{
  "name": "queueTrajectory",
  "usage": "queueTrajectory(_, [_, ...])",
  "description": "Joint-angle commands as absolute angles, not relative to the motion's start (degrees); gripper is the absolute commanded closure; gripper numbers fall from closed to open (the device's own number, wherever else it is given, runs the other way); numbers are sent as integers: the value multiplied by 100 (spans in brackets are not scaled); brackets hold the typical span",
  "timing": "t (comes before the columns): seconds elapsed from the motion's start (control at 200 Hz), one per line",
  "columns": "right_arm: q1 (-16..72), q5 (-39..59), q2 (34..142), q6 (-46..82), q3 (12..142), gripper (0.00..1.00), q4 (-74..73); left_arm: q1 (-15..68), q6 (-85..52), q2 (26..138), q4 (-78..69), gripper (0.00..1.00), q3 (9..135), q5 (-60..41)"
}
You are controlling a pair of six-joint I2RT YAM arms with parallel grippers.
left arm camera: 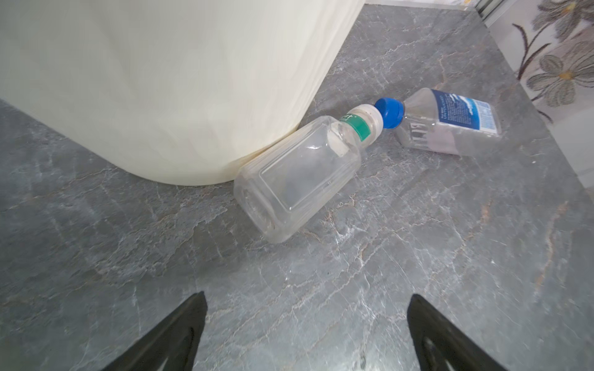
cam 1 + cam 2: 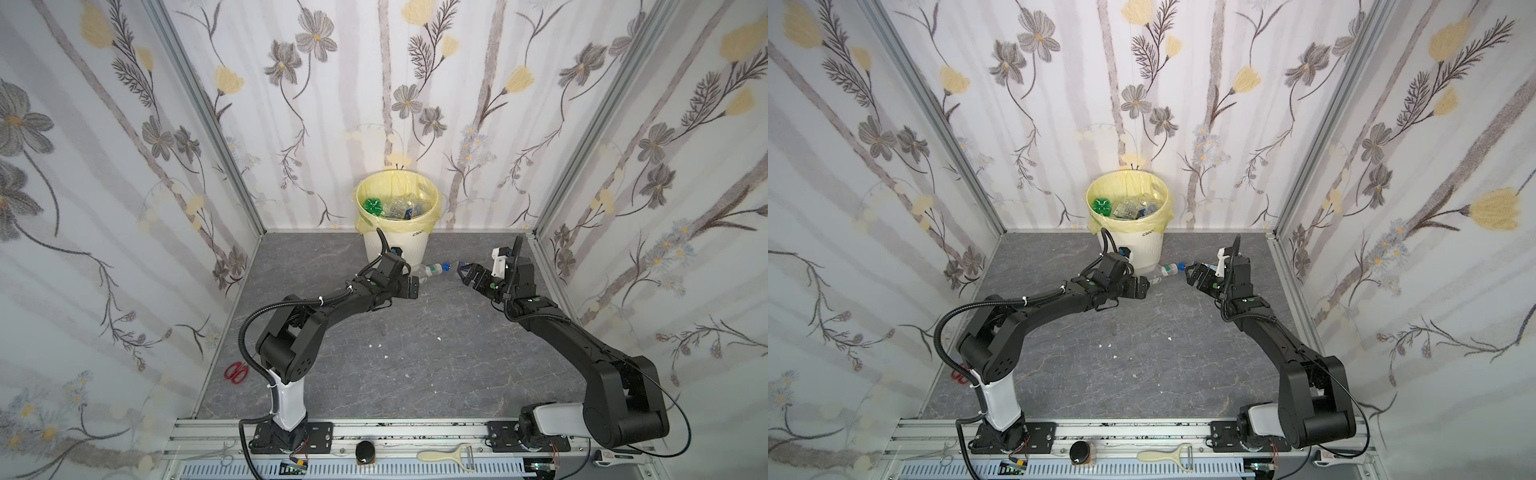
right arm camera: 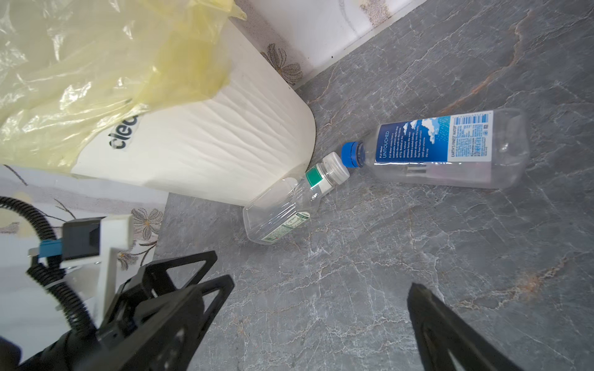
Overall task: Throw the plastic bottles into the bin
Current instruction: 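Lower the left gripper and close it on the small clear white-cap bottle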
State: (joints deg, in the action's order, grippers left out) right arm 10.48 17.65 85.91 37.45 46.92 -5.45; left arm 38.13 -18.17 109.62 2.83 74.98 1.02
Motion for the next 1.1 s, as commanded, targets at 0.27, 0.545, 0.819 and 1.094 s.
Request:
queueTrajectory(0.27, [759, 1982, 8145, 3768, 4412, 0, -806, 3872, -1503, 12044, 88, 0, 8522, 1046])
queueTrajectory(0.545, [664, 1986, 8079, 3758, 4386, 0, -782, 4013, -1620, 12111, 88, 0, 8613, 770])
queueTrajectory(0.819, [650, 1987, 8051, 3796, 4362, 0, -813, 4183, -1694, 12061, 88, 0, 8639, 668])
queueTrajectory(1.094, [622, 1971, 7954, 3784, 4152, 0, -817, 4339, -1808, 12037, 88, 0, 8600, 598])
